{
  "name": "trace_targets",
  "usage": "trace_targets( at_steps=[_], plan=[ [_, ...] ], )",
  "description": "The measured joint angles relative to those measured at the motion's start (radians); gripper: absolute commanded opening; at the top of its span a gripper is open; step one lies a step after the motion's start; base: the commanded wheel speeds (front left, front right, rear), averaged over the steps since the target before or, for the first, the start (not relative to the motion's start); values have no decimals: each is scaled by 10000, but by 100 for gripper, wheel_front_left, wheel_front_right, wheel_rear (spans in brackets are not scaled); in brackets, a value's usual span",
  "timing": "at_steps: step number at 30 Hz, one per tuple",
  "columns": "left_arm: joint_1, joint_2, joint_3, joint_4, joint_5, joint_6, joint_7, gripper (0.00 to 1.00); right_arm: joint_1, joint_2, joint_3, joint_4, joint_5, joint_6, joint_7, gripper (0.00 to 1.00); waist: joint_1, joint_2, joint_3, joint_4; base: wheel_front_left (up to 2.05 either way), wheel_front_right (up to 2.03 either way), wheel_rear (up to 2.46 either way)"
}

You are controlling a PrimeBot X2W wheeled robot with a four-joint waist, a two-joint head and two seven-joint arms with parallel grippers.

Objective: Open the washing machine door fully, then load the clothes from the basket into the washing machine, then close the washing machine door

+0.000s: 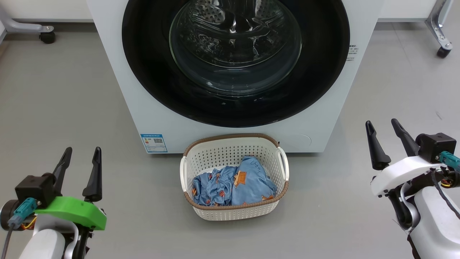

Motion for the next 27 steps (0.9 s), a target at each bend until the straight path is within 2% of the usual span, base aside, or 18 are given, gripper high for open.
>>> trace_targets(
  at_steps=[16, 27],
  plan=[
    [-4, 102, -159, -59, 6, 0, 0, 100, -1, 6, -63, 13, -4, 17, 0, 100, 0, 0, 71, 4, 2, 2, -4],
    [-24, 102, -153, -44, 6, 0, 0, 100, -2, 33, -161, 59, -4, 33, 0, 100, 0, 0, 142, 33, 29, 29, -57]
  ],
)
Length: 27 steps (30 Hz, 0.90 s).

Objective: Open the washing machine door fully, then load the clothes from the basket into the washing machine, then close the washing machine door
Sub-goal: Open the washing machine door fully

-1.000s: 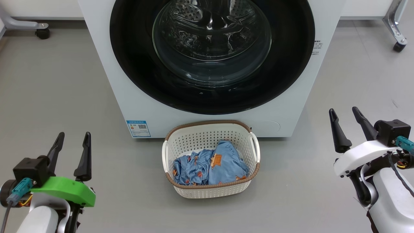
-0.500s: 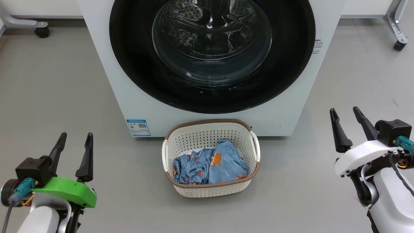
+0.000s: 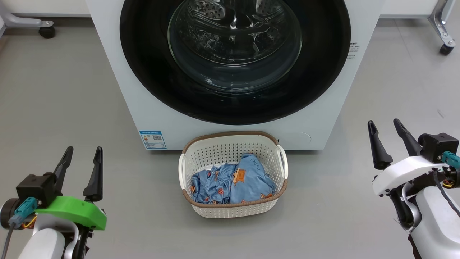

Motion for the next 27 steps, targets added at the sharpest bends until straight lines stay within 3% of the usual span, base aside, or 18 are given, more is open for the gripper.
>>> trace_targets(
  at_steps=[27],
  plan=[
    [-19, -17, 61, -19, -77, 0, 0, 100, 0, 84, -245, 40, -25, 52, 0, 100, 0, 0, 55, 15, 67, 67, -134]
  ],
)
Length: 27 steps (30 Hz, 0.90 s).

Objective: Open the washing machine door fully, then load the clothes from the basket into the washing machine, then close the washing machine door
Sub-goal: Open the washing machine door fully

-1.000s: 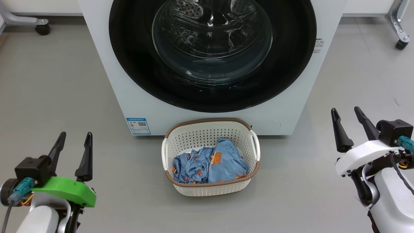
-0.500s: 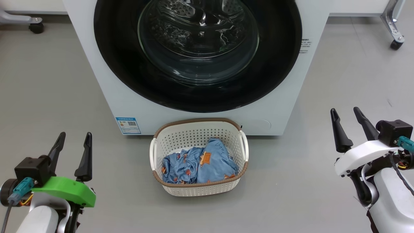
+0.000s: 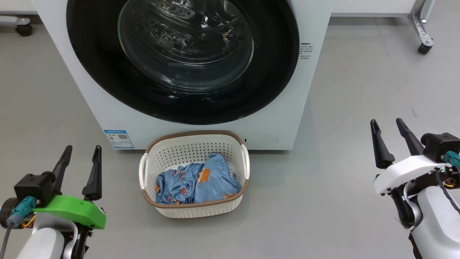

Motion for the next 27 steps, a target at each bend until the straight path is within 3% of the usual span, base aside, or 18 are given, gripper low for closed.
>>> trace_targets(
  at_steps=[14, 27],
  plan=[
    [-1, -12, -48, 0, 0, 0, 0, 100, 0, 31, -79, 46, -4, 0, 0, 100, 0, 0, -35, 29, 48, 48, -96],
    [1, -29, 4, -38, 19, 0, 0, 100, 0, 50, -117, 52, -48, 2, 0, 100, 0, 0, -89, 64, 16, 16, -31]
  ],
)
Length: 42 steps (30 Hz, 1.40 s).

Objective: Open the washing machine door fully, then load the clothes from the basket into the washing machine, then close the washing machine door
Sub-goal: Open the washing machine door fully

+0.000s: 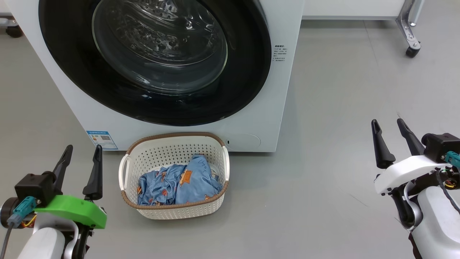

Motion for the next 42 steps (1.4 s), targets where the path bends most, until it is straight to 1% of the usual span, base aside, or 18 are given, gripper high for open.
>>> trace_targets(
  at_steps=[22, 30, 39, 42],
  plan=[
    [35, -111, 115, -79, 215, 0, 0, 100, 12, 13, -46, -6, -92, 0, 0, 100, 0, 0, -151, 53, 0, 0, 0],
    [38, -194, -58, -240, 347, 0, 0, 100, -20, 50, -428, -199, 69, 0, 0, 100, 0, 0, 45, 210, 0, 0, 0],
    [41, -286, -171, -336, 345, 0, 0, 100, -780, 123, -673, -476, 305, 0, 0, 100, 0, 0, 253, 456, 0, 0, 0],
    [41, -311, -180, -353, 345, 0, 0, 100, -1008, 305, -848, -502, 604, 0, 0, 100, 0, 0, 333, 547, 0, 0, 0]
  ],
)
